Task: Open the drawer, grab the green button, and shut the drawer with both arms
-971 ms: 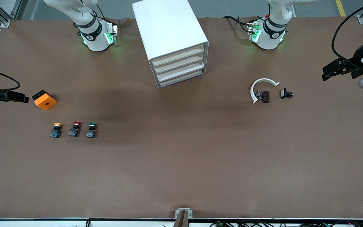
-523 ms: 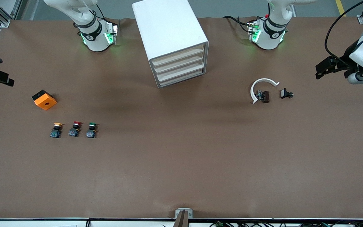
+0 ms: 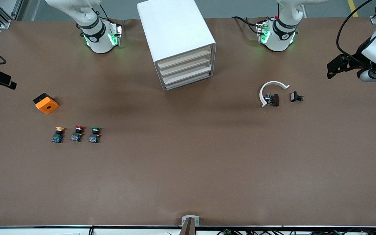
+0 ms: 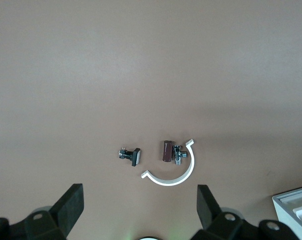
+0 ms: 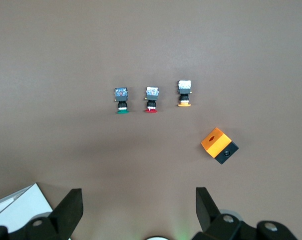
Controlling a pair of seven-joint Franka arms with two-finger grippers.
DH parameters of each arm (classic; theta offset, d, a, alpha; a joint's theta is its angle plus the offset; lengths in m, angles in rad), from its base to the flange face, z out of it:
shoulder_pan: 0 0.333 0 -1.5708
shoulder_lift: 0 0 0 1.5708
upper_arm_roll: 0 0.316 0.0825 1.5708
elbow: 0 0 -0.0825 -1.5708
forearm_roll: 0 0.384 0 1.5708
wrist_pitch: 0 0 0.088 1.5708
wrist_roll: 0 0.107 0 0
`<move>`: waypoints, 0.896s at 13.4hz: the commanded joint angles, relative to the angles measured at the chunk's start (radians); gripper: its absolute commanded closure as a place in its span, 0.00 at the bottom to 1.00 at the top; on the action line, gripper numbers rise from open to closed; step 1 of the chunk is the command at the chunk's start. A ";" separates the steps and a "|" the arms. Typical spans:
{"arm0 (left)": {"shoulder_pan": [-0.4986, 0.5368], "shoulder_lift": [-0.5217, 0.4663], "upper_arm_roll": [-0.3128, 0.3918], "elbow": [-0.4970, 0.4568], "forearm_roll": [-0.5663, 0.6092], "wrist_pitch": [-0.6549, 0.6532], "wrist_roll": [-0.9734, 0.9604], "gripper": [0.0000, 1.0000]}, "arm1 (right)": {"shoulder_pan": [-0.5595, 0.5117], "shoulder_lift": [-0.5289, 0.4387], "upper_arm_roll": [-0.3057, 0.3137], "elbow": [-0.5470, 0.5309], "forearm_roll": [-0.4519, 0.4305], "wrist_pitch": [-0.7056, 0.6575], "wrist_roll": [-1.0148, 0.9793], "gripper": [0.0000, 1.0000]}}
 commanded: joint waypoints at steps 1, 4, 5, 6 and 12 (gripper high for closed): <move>0.000 -0.014 0.001 -0.022 -0.004 0.014 0.021 0.00 | -0.016 -0.133 0.043 -0.159 -0.023 0.060 -0.008 0.00; 0.002 -0.015 -0.002 -0.022 -0.004 0.014 0.021 0.00 | -0.040 -0.138 0.065 -0.154 -0.029 0.060 -0.003 0.00; 0.000 -0.017 -0.002 -0.022 -0.004 0.012 0.021 0.00 | -0.042 -0.139 0.063 -0.154 -0.029 0.058 -0.003 0.00; 0.000 -0.017 -0.002 -0.022 -0.004 0.012 0.020 0.00 | -0.042 -0.139 0.065 -0.154 -0.029 0.058 -0.003 0.00; 0.003 -0.004 -0.002 0.001 -0.003 0.012 0.021 0.00 | -0.037 -0.139 0.063 -0.154 -0.029 0.058 -0.002 0.00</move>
